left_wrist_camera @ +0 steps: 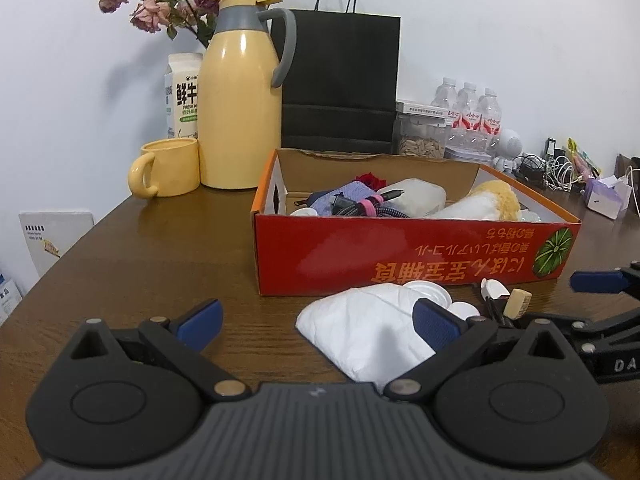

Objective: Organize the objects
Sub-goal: 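Move both tools back from the box to the table, then grasp the beige labelled block with the right tool while the left tool approaches the white mask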

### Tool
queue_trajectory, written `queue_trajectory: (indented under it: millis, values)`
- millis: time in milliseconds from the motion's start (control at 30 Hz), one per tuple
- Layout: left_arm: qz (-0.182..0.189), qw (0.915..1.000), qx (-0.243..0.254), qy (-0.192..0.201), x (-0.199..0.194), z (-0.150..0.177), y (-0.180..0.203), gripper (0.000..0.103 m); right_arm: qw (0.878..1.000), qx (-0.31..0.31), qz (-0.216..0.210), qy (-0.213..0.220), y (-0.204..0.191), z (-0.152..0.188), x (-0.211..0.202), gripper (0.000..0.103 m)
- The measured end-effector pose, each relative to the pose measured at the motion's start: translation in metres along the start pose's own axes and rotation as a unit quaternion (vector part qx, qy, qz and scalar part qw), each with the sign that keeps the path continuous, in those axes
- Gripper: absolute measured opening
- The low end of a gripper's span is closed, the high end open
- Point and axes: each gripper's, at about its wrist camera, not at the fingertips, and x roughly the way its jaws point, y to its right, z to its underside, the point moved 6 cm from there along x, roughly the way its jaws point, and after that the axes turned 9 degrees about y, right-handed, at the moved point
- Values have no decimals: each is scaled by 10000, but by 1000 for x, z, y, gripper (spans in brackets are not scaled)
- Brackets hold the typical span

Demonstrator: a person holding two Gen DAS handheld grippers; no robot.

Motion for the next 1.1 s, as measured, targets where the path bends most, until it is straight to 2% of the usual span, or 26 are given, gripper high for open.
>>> queue_trajectory:
  millis: [233, 333, 400, 500, 567, 800, 1100]
  values:
    - [29, 10000, -72, 18, 0, 0, -2, 103, 9984, 499, -210, -143, 1, -3, 15, 76]
    - [25, 10000, -78, 0, 0, 0, -2, 103, 9970, 676, -327, -191, 0, -3, 21, 60]
    - [29, 9999, -96, -18, 1, 0, -2, 103, 9964, 716, -410, -184, -2, -3, 21, 43]
    - [23, 9999, -111, -36, 1, 0, -2, 103, 9970, 635, -426, -83, -5, -5, 18, 40]
    - [18, 9999, -121, -63, 2, 1, -2, 103, 9974, 593, -404, -6, -6, -6, 16, 30]
    - [-41, 9997, -185, -182, 5, 2, -4, 103, 9978, 467, -401, 256, -8, -11, 7, 29]
    - [-145, 9984, -303, -453, 10, 8, -5, 103, 9978, 221, -131, 609, -6, -16, -2, 29]
